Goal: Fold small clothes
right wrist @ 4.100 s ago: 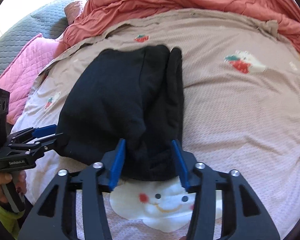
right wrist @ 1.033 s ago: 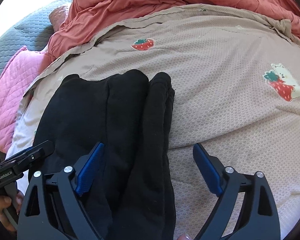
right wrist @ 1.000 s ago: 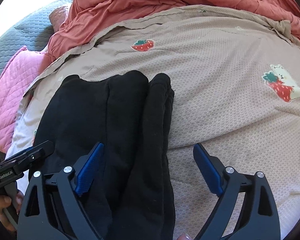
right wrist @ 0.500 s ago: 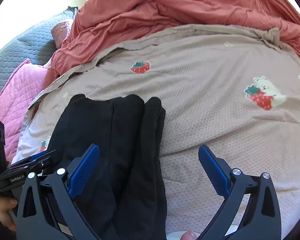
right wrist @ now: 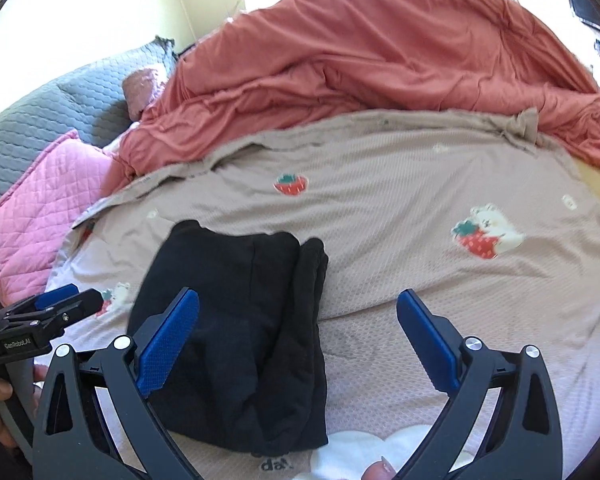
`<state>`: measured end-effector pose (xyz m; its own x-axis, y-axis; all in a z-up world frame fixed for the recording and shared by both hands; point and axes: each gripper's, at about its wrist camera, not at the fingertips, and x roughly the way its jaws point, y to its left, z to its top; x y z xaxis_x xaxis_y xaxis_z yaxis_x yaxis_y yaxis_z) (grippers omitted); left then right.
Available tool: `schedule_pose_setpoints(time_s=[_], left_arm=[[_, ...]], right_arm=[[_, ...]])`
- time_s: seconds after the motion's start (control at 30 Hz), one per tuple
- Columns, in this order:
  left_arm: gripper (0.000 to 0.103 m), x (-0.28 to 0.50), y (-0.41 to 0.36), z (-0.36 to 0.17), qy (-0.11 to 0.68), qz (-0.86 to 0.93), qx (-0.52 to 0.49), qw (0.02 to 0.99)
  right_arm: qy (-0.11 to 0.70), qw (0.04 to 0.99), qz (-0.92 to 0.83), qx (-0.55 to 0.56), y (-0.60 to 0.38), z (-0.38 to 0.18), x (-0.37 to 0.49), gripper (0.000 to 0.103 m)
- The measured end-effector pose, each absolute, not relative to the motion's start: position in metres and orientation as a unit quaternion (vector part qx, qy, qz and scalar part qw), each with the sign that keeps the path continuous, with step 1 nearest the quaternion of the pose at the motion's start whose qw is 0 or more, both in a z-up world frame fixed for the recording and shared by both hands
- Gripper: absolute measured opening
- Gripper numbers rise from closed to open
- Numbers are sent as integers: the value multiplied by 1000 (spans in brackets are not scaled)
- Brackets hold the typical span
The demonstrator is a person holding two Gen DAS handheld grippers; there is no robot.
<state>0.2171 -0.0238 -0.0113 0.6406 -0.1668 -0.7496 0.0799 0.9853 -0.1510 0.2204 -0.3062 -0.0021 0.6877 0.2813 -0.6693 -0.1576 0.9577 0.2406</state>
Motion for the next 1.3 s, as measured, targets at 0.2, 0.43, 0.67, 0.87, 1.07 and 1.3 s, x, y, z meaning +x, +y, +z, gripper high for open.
schedule_pose_setpoints(time_s=[0.2, 0.43, 0.67, 0.87, 1.07, 1.3], left_arm=[[94, 183, -27, 23, 382, -59, -39, 921], [94, 142, -25, 35, 369, -51, -50, 927], [94, 104, -24, 21, 388, -59, -53, 918], [94, 82, -17, 5, 392, -49, -54, 917], [94, 68, -9, -13, 410, -30, -56, 910], [94, 64, -2, -36, 440, -20, -66, 895]], right_arm=[[342, 929, 125, 70, -309, 31, 186, 99], [321, 935, 140, 54, -307, 56, 142, 99], [324, 937, 133, 5, -297, 50, 106, 99], [326, 937, 122, 6, -300, 41, 89, 99], [359, 926, 119, 1, -300, 22, 75, 99], [412, 902, 131, 9, -289, -8, 76, 99]])
